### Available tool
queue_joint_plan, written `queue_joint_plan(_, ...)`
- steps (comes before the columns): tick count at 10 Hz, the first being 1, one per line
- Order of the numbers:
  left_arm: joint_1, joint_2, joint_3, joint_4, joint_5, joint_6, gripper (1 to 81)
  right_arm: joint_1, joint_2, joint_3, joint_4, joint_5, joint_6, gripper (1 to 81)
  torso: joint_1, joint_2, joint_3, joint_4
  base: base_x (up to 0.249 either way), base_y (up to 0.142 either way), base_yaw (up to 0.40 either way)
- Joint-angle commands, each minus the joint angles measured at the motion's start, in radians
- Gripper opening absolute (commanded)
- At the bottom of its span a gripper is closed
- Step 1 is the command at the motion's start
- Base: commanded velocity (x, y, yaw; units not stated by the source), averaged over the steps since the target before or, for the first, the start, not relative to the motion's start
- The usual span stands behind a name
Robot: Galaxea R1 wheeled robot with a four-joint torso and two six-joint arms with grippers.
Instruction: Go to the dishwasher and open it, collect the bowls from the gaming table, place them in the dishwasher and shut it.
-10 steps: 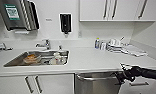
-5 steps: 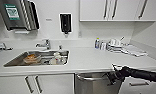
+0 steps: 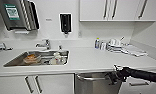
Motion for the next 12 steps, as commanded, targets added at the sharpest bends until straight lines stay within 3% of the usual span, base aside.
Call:
queue_joint_plan(1,-0.076,-0.041,0.016,0.001,0.011,0.004,81.1,0.208,0.02,-0.032,-0.011,-0.077,0.006,81.1,0.0,0.0,0.0,0.0,0.0,0.0,0.0)
queue_joint_plan(4,-0.078,-0.039,0.014,0.002,0.011,0.004,81.1,0.193,0.066,-0.096,-0.03,-0.11,0.006,81.1,0.0,0.0,0.0,0.0,0.0,0.0,0.0)
queue_joint_plan(8,-0.076,-0.027,0.01,0.002,0.014,0.004,81.1,0.164,0.059,-0.112,-0.064,-0.183,0.006,81.1,0.0,0.0,0.0,0.0,0.0,0.0,0.0)
queue_joint_plan(12,-0.072,-0.021,0.01,0.002,0.013,0.004,81.1,0.17,0.102,-0.146,-0.106,-0.331,0.007,81.1,0.0,0.0,0.0,0.0,0.0,0.0,0.0)
